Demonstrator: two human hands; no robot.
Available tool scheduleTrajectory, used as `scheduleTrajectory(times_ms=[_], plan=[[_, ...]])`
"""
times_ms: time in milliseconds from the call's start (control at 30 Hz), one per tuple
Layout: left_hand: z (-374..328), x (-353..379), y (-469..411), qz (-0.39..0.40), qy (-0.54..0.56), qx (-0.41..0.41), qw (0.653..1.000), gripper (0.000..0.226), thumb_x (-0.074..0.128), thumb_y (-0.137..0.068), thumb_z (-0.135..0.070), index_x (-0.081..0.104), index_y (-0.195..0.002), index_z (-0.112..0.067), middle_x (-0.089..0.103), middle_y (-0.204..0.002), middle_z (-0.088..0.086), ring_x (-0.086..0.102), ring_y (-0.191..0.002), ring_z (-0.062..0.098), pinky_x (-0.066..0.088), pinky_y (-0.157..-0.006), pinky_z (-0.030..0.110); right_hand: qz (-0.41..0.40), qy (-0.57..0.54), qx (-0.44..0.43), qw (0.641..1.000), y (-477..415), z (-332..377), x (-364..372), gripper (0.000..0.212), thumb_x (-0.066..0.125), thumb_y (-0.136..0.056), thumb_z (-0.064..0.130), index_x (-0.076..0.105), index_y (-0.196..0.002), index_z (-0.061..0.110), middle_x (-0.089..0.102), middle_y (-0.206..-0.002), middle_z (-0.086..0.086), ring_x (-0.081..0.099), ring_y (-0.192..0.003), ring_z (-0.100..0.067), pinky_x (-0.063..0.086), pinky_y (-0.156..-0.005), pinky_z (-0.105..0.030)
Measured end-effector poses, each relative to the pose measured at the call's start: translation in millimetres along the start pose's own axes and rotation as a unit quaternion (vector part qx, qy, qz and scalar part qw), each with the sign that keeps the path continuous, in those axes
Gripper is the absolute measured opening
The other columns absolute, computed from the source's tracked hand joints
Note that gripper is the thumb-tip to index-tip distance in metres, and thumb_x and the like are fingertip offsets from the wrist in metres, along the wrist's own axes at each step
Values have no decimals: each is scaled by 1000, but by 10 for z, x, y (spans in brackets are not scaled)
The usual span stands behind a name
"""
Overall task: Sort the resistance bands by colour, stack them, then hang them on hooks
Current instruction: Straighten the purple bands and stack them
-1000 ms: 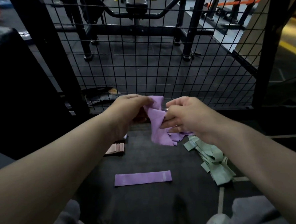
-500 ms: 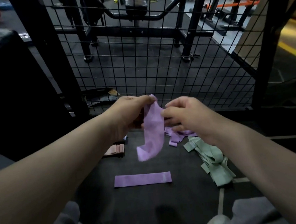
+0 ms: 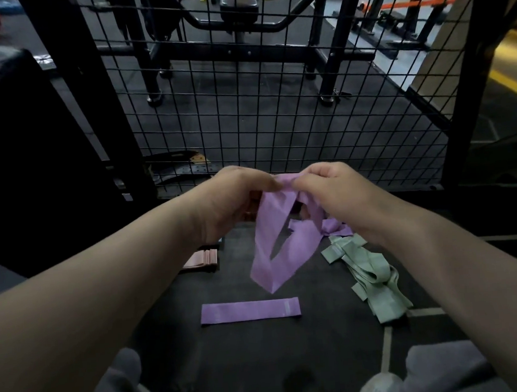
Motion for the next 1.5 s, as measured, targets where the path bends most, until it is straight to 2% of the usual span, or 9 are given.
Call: scheduleTrajectory(times_ms=[267,433,533,767,933,1133,1233,1400,1500], plan=[[-67,-37,4,30,17,10,999,24,50,-83,-12,73,-77,-17,66,-75,4,60,-67,18,43,-66,30,151,-158,0,976,22,82,-38,25,50,-90,26,59,-95,3,59,-76,-11,56,-73,-21,42,-81,-40],[97,-141,-116,-37,-70,-86,993,32,51,-88,-44,67,-79,-17,64,-76,5,56,-75,23,40,-74,36,138,-155,-50,977,20,105,-29,20,53,-87,24,65,-83,8,63,-84,-8,58,-85,-21,45,-90,-40],[185,-152,-119,10,-81,-164,983,49,35,-96,-50,61,-83,-11,63,-74,11,59,-62,23,42,-66,32,103,-109,-72,986,23,93,-21,17,56,-93,14,64,-82,4,62,-82,-12,59,-79,-19,48,-83,-33],[117,-100,-69,13,-36,-111,993,16,57,-96,-28,66,-90,-16,61,-77,5,61,-65,19,44,-66,31,101,-33,-67,992,26,21,-20,28,63,-86,19,66,-85,-9,68,-91,-21,60,-87,-20,47,-97,-43],[190,-81,-27,53,-71,-167,982,44,46,-96,-54,64,-103,-14,64,-96,12,52,-91,27,45,-67,31,116,-24,-78,990,42,43,-17,31,61,-91,16,64,-92,-15,69,-105,-24,65,-97,-23,44,-107,-47],[74,-72,-25,2,11,-79,997,10,61,-95,-16,68,-92,-9,63,-72,10,55,-58,18,38,-57,27,95,-38,-59,993,5,19,-17,20,61,-92,13,69,-88,-5,69,-91,-22,62,-85,-22,49,-98,-48],[2,-129,-13,-35,17,-39,999,2,70,-87,-9,71,-88,-10,65,-79,11,53,-59,15,38,-56,27,81,-35,-34,995,4,-6,-22,13,65,-90,13,66,-98,2,67,-91,-12,63,-82,-20,53,-83,-38],[-194,-65,48,6,-29,98,995,8,70,-83,-3,70,-89,-8,69,-79,9,62,-71,19,53,-65,27,136,77,-92,983,-38,-98,57,78,84,-72,21,46,-140,26,59,-135,9,53,-127,-3,43,-109,-31],[-264,-10,117,52,-23,138,989,10,71,-82,-3,71,-91,-7,68,-85,12,63,-76,23,54,-69,30,198,69,-84,974,18,-123,167,52,80,-79,8,60,-126,17,71,-116,1,66,-110,-10,52,-94,-25]])
Point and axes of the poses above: each hand's wrist, its own y-axis away from the middle knuckle, its own x-axis out of the palm, z = x × y, the point moved 4 cm from there along -y, towards the middle knuckle
